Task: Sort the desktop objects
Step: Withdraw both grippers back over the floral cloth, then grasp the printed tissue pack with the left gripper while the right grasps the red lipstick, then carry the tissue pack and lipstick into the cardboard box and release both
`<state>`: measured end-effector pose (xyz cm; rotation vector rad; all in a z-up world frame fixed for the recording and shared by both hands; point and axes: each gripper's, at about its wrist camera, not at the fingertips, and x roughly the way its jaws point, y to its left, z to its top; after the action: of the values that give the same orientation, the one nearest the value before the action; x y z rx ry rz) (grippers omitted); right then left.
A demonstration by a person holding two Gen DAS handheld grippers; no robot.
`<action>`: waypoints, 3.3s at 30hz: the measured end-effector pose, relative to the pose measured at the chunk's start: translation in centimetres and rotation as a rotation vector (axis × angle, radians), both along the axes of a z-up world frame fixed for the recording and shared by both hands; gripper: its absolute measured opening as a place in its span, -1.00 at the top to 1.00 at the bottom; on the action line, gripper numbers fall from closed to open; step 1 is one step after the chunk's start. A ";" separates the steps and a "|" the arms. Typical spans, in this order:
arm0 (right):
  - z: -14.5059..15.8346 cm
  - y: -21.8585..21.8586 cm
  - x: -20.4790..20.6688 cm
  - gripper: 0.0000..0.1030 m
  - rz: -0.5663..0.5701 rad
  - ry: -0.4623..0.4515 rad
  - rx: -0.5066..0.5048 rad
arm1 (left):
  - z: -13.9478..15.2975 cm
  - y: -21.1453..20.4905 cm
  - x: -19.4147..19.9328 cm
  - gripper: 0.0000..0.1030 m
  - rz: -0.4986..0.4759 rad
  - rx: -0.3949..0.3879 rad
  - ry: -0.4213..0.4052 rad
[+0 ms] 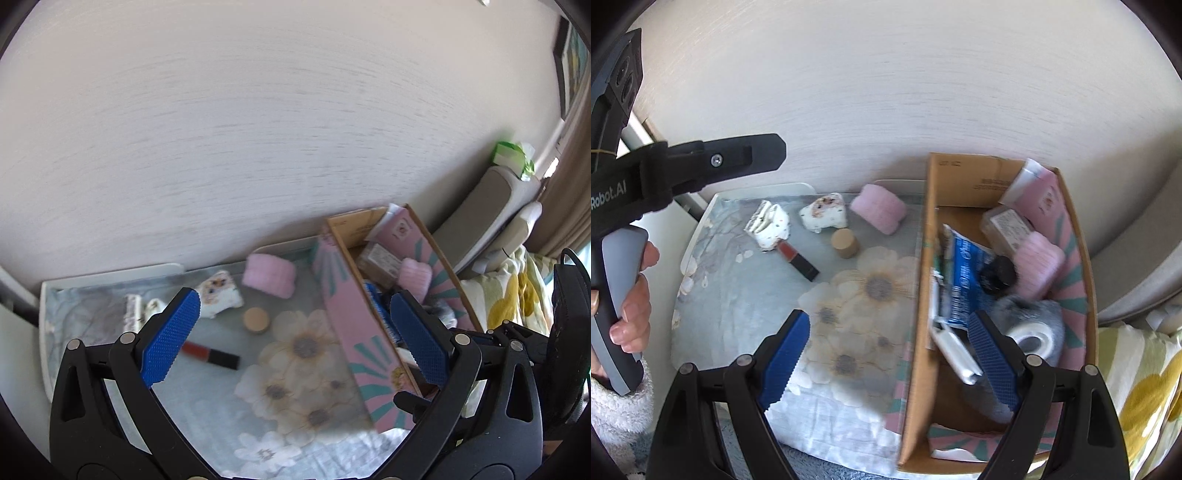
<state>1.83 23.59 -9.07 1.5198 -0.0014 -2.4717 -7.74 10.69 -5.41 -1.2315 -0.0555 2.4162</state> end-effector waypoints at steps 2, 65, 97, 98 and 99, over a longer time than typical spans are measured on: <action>-0.1 -1.1 -0.3 -0.65 0.020 -0.006 0.003 | -0.1 -1.1 0.0 -0.99 0.016 0.003 -0.003; -13.8 -19.3 -9.9 0.65 0.550 -0.026 0.217 | -18.4 -13.7 -9.6 0.66 0.002 -0.147 -0.245; -4.9 -11.3 -4.8 0.65 0.288 -0.103 0.019 | -7.0 -16.8 -3.4 0.66 0.167 -0.030 -0.188; -4.2 -10.7 -4.6 0.65 0.275 -0.095 0.007 | -6.6 -16.4 -3.2 0.66 0.160 -0.022 -0.184; -3.9 -10.5 -4.6 0.65 0.267 -0.090 -0.003 | -6.4 -15.8 -3.2 0.66 0.156 -0.016 -0.179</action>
<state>-2.74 13.11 -12.95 1.5187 0.1703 -2.1940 -10.94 -5.11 -11.84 -1.4989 -0.1924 2.4333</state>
